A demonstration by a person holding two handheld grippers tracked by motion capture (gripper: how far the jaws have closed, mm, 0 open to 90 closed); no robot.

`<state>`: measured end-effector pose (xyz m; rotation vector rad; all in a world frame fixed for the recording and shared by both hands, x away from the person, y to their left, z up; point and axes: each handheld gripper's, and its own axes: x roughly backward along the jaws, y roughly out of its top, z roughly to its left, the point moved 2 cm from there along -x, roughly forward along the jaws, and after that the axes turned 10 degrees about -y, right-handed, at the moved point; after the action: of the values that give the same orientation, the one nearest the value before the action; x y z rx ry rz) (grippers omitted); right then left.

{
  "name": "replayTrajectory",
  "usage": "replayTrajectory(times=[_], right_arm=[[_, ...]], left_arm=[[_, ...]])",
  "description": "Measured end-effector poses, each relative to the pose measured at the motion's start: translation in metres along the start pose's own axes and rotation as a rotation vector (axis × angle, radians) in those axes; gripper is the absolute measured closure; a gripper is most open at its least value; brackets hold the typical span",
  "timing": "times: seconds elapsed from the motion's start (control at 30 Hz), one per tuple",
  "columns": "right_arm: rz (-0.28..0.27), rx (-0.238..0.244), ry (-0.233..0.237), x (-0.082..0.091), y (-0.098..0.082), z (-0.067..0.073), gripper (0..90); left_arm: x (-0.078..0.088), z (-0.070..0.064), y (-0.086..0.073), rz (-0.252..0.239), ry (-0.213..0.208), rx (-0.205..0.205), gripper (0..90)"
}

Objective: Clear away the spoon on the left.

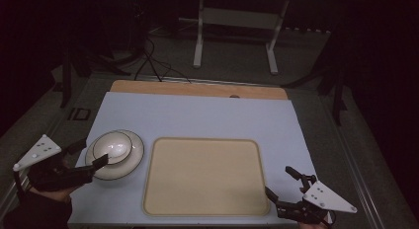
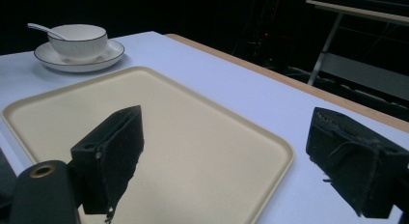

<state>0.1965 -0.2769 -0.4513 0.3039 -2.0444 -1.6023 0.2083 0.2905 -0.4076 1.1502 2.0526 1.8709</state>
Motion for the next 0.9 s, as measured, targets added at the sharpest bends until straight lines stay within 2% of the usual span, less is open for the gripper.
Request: replayTrajectory(times=[0.33,0.53,0.67,0.9], right_arm=[[0.005,0.001,0.002,-0.001,0.000,0.000,13.1],[0.008,0.004,0.004,-0.002,-0.001,0.001,13.1],[0.014,0.006,0.009,-0.002,-0.001,0.002,13.1],[0.016,0.008,0.011,-0.003,-0.001,0.002,13.1]], left_arm=[[-0.004,0.024,-0.026,0.016,0.024,0.147,20.6],[-0.007,0.035,-0.037,0.030,0.051,0.218,21.2],[-0.008,0.046,-0.045,0.027,0.033,0.303,22.8],[-0.013,0.062,-0.059,0.052,0.063,0.418,25.2]])
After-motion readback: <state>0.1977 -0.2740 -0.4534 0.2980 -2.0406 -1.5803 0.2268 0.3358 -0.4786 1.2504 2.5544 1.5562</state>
